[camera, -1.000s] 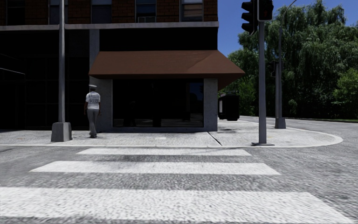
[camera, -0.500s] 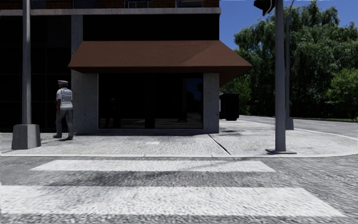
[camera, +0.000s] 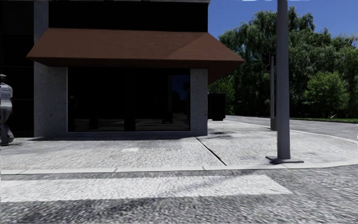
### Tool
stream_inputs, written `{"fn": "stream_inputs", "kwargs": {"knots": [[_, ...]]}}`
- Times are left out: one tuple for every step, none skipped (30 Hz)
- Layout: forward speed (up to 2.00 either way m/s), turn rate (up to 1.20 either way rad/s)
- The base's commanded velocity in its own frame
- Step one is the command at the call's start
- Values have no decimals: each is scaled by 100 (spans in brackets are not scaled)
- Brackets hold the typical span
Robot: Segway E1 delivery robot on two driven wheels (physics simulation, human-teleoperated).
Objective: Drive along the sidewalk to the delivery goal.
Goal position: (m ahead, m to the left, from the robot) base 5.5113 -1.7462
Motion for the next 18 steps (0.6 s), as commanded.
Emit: {"fn": "stream_inputs", "kwargs": {"knots": [[144, -29], [144, -29], [144, -29], [144, -29], [144, -29], [144, -29], [144, -29], [144, -29], [144, -29], [144, -29], [144, -29], [144, -29], [144, -30], [144, -32], [143, -34], [143, -34], [142, -35], [141, -37]]}}
